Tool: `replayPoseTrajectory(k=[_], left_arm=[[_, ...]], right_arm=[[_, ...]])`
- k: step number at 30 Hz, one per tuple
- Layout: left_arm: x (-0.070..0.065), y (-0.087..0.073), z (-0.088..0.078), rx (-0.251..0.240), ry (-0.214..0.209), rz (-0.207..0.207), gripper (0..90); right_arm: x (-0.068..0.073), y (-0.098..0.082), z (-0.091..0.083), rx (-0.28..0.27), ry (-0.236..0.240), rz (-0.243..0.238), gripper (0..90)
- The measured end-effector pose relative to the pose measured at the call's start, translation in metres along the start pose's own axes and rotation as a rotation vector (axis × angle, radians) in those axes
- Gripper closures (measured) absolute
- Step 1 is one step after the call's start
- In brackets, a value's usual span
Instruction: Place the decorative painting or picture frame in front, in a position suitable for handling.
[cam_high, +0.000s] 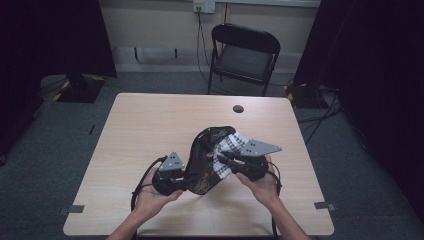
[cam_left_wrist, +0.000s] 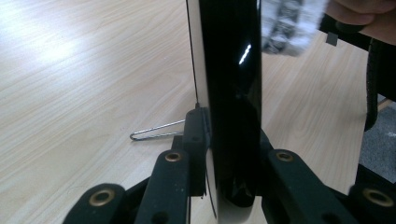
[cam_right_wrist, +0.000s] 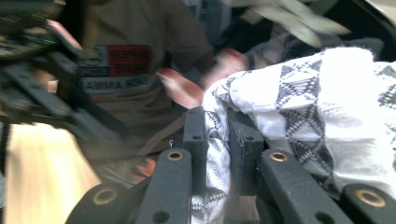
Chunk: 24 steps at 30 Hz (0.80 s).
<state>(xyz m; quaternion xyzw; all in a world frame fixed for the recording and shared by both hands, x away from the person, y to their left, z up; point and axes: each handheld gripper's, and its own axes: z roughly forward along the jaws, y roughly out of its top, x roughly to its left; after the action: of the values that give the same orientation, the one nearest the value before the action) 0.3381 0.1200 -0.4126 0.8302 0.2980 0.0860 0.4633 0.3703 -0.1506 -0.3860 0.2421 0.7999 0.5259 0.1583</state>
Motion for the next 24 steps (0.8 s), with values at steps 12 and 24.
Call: replayPoseTrajectory(k=[12, 24], left_arm=[[0.000, 0.000, 0.000, 0.002, -0.004, -0.001, 76.5], [0.001, -0.001, 0.000, 0.000, -0.001, -0.002, 76.9]], right_arm=[[-0.023, -0.016, -0.002, 0.041, -0.075, 0.062, 79.3], [0.000, -0.004, 0.003, 0.020, 0.014, 0.000, 79.3]])
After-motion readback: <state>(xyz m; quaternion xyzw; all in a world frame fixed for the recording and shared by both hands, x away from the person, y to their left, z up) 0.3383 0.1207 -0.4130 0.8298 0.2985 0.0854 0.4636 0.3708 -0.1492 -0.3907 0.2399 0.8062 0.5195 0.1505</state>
